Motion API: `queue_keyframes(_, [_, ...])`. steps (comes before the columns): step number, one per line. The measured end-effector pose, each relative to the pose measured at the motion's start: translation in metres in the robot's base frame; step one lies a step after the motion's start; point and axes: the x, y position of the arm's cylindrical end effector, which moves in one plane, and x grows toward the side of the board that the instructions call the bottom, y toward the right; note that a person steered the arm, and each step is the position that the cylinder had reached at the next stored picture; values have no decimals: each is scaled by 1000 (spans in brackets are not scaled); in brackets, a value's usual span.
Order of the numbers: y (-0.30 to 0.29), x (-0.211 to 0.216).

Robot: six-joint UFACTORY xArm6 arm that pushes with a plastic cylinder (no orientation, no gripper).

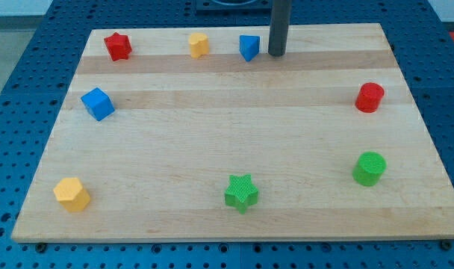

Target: Move the blue triangle to the top left of the blue cube

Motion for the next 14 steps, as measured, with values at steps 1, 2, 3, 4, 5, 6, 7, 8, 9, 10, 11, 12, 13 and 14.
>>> queue_keyframes(1, [-7,-1])
queue_keyframes(2, [1,-31])
queue_keyframes(3, [1,-32])
queue_keyframes(4, [-17,-33])
queue_keyframes(5, [-45,-32])
queue_keyframes(6, [-66,-25])
queue_keyframes(7, [-84,-2])
queue_keyframes(8, [-100,28])
queue_keyframes(9, [-114,53])
queue_keyframes(10, [-126,69])
queue_keyframes(11, [-93,66])
queue_keyframes(12, [-86,28])
queue_keyframes(13, [-94,28])
queue_keyframes(14, [-112,29])
